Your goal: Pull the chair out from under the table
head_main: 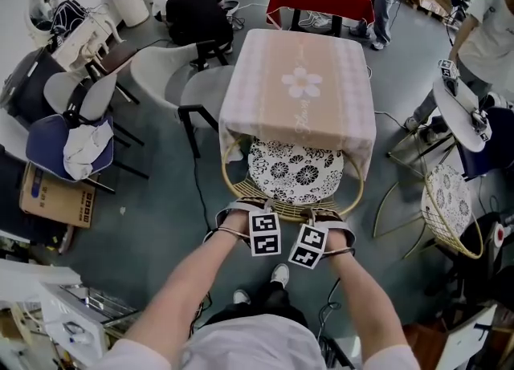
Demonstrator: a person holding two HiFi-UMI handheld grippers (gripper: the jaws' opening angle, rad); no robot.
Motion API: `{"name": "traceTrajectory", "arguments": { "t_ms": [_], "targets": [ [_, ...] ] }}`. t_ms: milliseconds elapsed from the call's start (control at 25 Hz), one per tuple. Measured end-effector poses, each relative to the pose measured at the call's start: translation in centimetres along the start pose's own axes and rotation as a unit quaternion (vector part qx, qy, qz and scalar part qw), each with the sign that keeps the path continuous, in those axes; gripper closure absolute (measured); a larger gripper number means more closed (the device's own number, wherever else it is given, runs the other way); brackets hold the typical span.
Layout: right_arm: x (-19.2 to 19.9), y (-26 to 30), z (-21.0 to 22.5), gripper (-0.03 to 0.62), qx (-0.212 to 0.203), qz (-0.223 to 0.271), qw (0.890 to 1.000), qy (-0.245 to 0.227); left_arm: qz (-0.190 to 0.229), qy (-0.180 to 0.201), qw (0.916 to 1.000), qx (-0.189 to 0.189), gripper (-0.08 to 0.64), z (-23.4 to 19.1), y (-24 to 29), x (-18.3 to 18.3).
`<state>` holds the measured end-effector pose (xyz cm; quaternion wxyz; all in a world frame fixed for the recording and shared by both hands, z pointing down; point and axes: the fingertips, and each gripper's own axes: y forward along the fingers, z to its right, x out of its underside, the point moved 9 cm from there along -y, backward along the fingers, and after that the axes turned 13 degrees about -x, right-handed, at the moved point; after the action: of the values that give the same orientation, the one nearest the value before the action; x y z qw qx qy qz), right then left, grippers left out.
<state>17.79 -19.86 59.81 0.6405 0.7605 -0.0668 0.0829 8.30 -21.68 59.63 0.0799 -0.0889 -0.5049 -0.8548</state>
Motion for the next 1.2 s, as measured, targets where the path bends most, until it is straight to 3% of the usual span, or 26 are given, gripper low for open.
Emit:
{"name": "traceTrajectory", "arguments": {
  "t_ms": [1200],
  "targets": [
    [-1.4, -0.9, -7.7, 0.538, -0.005, -0.007, 1.0, 0.014, 0.005, 0.008, 0.9998, 0.018, 0.489, 6.9, -3.9, 1.0]
  ]
}}
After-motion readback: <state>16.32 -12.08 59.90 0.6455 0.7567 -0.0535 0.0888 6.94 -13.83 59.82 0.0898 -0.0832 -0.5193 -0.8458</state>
